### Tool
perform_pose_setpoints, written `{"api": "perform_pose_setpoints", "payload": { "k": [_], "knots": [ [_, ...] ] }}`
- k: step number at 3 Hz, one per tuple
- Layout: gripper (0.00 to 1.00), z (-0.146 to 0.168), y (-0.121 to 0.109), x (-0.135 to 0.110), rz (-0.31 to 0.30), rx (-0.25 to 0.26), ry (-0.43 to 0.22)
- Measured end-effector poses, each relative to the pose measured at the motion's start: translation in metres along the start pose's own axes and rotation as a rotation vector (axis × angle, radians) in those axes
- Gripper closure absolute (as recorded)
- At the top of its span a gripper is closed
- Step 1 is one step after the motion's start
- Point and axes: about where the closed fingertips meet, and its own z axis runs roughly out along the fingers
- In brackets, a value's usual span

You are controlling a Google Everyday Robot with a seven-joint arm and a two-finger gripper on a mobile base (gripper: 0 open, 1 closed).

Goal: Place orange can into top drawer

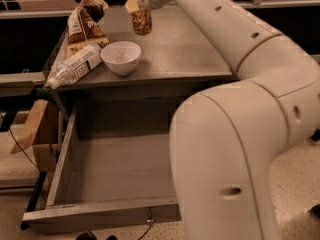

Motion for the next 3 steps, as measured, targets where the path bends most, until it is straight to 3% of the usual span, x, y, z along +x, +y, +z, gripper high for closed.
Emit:
{"api": "perform_pose_setpoints", "payload": {
  "k": [1,2,3],
  "knots": [
    [1.00,-0.070,-0.027,-0.018,-0.008,0.079,-0.093],
    [1.00,-0.144,-0.041,-0.022,-0.049,0.139,-0.112],
    [1.00,-0.196,-0.051,-0.004,-0.073,0.126,-0.054]
  ]
}}
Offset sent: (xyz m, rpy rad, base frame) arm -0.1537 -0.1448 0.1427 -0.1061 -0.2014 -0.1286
